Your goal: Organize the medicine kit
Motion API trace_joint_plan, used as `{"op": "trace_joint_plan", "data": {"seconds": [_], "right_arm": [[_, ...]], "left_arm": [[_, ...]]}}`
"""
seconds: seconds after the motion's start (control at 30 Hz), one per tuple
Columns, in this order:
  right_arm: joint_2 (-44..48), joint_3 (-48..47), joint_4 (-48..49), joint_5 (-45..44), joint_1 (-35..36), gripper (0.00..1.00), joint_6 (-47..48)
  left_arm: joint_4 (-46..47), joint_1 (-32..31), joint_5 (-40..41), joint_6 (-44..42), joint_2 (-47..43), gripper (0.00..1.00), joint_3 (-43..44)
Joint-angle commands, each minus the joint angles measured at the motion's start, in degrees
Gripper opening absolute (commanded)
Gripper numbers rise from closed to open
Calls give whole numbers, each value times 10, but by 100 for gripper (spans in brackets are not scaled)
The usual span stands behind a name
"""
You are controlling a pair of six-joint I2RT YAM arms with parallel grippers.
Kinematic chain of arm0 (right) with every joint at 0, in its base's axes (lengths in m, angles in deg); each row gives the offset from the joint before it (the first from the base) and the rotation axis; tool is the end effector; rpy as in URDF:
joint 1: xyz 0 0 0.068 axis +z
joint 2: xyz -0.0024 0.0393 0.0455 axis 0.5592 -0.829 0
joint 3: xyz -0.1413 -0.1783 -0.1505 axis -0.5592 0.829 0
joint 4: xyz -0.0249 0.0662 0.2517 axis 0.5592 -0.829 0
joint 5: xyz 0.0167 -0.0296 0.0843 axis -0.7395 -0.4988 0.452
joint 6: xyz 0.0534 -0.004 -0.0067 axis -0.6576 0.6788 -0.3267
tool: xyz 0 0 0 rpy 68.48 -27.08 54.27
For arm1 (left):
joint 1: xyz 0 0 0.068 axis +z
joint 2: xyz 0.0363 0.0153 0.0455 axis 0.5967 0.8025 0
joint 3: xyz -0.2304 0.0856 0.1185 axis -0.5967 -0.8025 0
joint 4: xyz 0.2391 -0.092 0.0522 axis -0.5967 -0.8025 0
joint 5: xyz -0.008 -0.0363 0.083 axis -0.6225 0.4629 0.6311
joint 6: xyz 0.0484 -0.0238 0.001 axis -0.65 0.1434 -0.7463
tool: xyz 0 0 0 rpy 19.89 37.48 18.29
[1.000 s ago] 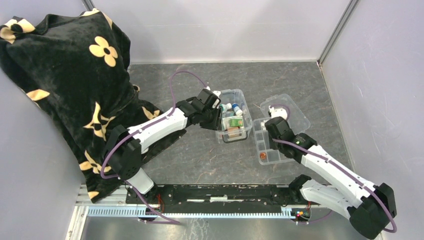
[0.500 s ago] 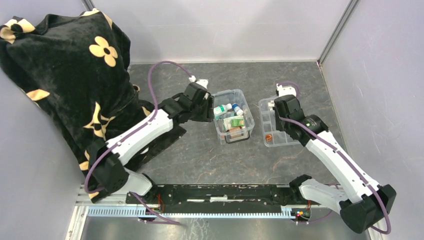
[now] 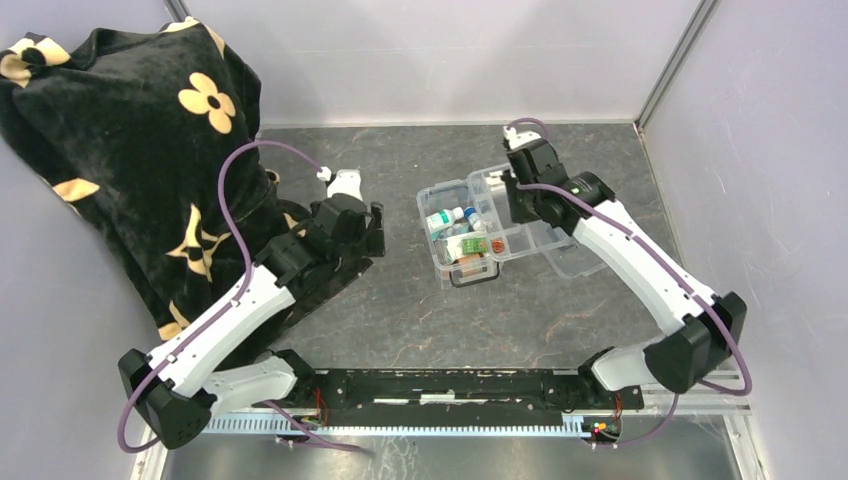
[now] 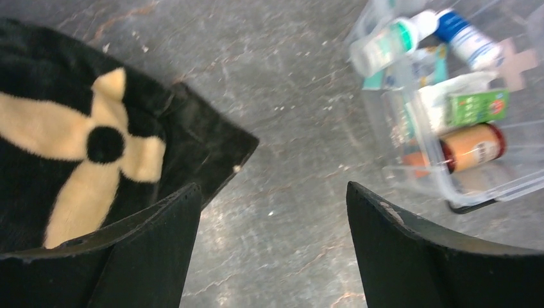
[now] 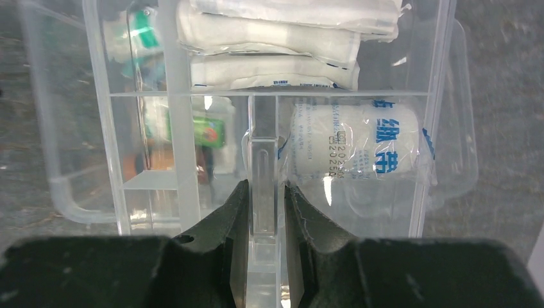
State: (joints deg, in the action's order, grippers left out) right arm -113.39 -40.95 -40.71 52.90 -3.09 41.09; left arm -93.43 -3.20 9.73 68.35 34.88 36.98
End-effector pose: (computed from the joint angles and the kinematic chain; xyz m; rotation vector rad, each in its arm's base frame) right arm 0.2472 0.1369 0.3496 -0.1868 2.3942 0.0477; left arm 0.1786 -0.1288 0.3380 0.0383 2.1990 -0.1310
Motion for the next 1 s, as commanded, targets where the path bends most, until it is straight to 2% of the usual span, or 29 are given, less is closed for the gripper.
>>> {"op": "trace_joint_plan", "data": {"seconds": [0.0, 0.3, 0.4, 0.53, 0.97], "right_arm": [[-52, -80, 12, -13, 40, 0, -15], [-162, -185, 18, -48, 105, 0, -56], [-189, -198, 14, -60, 118, 0, -67], [-201, -186, 26, -70, 125, 0, -84], [-208, -119, 72, -71, 125, 0, -95]], "left_arm": [[-15, 2, 42, 8, -42, 90, -34], [15, 1, 70, 12, -135, 96, -127], [21, 1, 68, 12, -164, 98, -129], [28, 1, 79, 16, -186, 100, -141], [35, 1, 70, 14, -164, 100, -142]]}}
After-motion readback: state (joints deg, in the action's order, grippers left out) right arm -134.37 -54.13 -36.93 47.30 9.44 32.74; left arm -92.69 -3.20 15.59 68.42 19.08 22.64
